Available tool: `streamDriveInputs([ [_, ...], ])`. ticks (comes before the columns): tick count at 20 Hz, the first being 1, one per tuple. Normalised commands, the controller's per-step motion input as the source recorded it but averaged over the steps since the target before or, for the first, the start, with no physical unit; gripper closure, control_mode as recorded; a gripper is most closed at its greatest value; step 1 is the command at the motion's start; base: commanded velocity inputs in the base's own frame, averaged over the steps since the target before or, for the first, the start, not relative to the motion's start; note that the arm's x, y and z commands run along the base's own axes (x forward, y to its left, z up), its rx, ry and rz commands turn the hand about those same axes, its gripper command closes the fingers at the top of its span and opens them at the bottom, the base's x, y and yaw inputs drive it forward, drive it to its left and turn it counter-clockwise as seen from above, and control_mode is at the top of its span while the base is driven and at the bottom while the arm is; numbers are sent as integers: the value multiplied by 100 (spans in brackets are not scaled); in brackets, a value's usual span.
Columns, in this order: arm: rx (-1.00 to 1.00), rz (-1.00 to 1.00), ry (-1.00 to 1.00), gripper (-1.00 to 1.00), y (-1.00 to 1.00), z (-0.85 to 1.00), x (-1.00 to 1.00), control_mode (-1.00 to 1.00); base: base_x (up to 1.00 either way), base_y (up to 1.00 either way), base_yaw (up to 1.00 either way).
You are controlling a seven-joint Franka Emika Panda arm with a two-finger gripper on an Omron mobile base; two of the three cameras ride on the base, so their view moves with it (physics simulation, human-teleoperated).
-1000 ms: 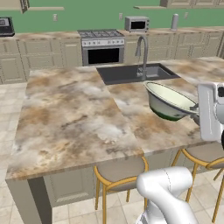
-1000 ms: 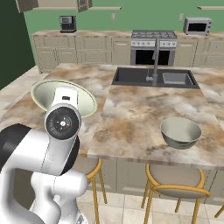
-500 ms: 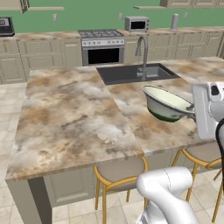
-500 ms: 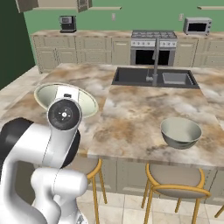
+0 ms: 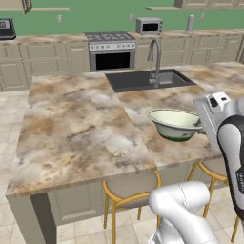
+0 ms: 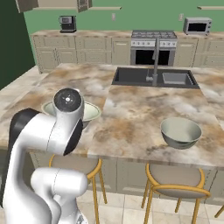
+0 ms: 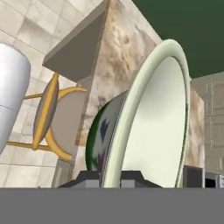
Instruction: Pick up the bowls from the cabinet and place each bowl in front of a stool on the dining counter.
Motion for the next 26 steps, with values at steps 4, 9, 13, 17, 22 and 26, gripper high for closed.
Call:
streamDriveInputs([
  [4,-5,6,-12,100,0,-79,38,-100,0,0,0],
  [9,-4,5,-3,100,10,-58,31,-100,0,0,0],
  [13,-10,18,-2,100,7,-35,17,-100,0,0,0],
  [17,-7,22,1,100,1,-33,13,-100,0,0,0],
  [22,-5,17,10,100,11,-45,29,-100,0,0,0],
  [26,-1,4,13,100,29,-49,65,-100,0,0,0],
])
